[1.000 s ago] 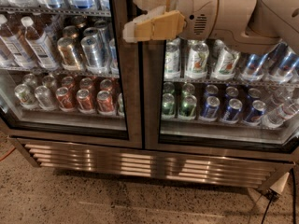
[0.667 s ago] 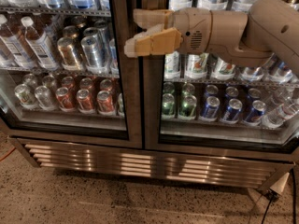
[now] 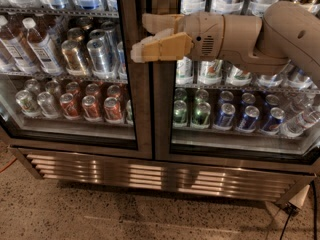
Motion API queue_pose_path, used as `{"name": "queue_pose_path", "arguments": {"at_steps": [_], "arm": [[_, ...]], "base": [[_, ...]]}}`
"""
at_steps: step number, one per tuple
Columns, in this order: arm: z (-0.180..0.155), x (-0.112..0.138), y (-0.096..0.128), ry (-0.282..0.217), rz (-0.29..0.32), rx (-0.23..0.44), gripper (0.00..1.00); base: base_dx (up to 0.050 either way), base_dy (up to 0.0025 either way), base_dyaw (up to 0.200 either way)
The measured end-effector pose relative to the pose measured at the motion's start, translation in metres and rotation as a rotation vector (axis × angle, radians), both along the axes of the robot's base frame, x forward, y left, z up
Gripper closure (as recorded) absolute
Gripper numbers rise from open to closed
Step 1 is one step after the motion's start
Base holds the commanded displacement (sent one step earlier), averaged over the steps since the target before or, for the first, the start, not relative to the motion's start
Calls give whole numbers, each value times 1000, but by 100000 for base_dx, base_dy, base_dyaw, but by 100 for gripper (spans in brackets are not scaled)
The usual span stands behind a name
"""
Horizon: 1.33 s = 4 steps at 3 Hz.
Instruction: Open left fridge door
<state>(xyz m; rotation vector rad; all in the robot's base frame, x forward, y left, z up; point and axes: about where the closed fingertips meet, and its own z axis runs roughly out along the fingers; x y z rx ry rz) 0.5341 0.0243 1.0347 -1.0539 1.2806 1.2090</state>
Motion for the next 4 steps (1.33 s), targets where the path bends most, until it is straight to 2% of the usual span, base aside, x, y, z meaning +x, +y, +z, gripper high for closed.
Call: {"name": "queue_pose_path", "arguments": {"at_steps": [1, 2, 3, 4], "arm": [[0, 0, 0, 0, 0, 0, 0], [4, 0, 8, -2, -25, -5, 0], [11, -3, 25, -26, -95, 4, 0], [10, 6, 26, -23, -129, 6, 0]], "base": [[0, 0, 0], [0, 0, 0], [0, 0, 0], [0, 0, 0]]}}
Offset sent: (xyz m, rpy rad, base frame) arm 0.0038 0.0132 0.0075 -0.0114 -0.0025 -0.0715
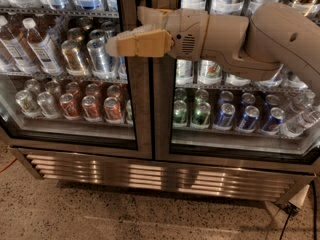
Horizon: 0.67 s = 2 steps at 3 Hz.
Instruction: Open left fridge door
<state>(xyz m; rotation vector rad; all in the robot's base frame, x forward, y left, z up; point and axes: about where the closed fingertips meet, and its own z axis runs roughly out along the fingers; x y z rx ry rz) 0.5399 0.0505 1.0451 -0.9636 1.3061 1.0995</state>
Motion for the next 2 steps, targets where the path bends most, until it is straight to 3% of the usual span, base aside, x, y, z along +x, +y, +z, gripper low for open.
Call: {"name": "queue_pose_path", "arguments": {"at_steps": [1, 2], "arm": [[0, 0, 0, 0, 0, 0, 0], [0, 0, 0, 0, 0, 0, 0]], "base": [[-5, 7, 18524], [-1986, -188, 18445]]}}
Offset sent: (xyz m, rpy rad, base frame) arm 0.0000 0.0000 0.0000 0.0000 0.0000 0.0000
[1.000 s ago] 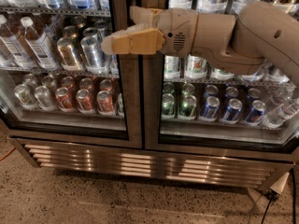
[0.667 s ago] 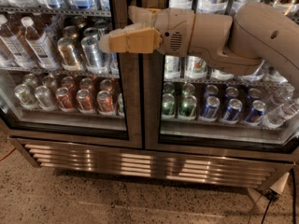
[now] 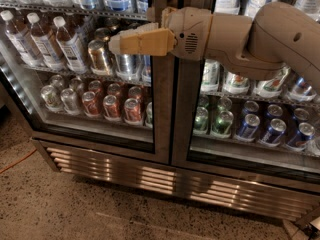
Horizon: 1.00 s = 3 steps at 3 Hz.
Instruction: Open left fridge door
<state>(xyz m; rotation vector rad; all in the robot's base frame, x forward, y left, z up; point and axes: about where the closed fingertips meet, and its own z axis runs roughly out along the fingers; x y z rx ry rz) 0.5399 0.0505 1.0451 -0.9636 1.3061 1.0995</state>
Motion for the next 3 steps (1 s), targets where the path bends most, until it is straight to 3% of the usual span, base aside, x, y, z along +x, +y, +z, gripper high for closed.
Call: {"name": "queue_pose_path", "arguments": {"at_steps": [1, 3], "arm": [[0, 0, 0, 0, 0, 0, 4], [0, 0, 0, 0, 0, 0, 50]], "base": [[0, 0, 0], [0, 0, 0]]}}
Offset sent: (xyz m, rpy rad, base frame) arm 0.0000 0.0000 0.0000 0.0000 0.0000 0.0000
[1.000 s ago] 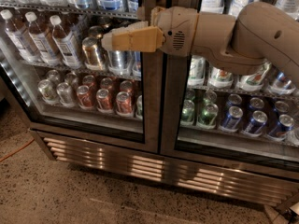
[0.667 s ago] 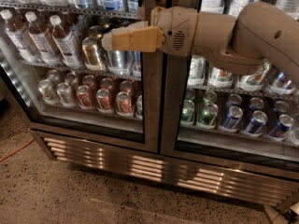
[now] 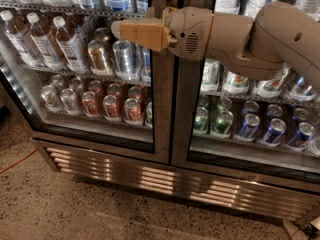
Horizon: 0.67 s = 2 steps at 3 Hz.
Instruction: Open left fridge door
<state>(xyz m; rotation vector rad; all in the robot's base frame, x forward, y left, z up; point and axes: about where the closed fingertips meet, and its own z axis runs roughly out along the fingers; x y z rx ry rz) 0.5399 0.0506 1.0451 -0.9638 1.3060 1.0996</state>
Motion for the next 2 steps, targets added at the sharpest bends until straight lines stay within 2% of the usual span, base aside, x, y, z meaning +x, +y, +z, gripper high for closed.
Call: {"name": "queue_pose_path", "arguments": {"at_steps": [1, 2], "arm": [[0, 0, 0, 0, 0, 0, 73], [0, 0, 0, 0, 0, 0, 100]], "base": [[0, 0, 0], [-4544, 185, -8187]]}}
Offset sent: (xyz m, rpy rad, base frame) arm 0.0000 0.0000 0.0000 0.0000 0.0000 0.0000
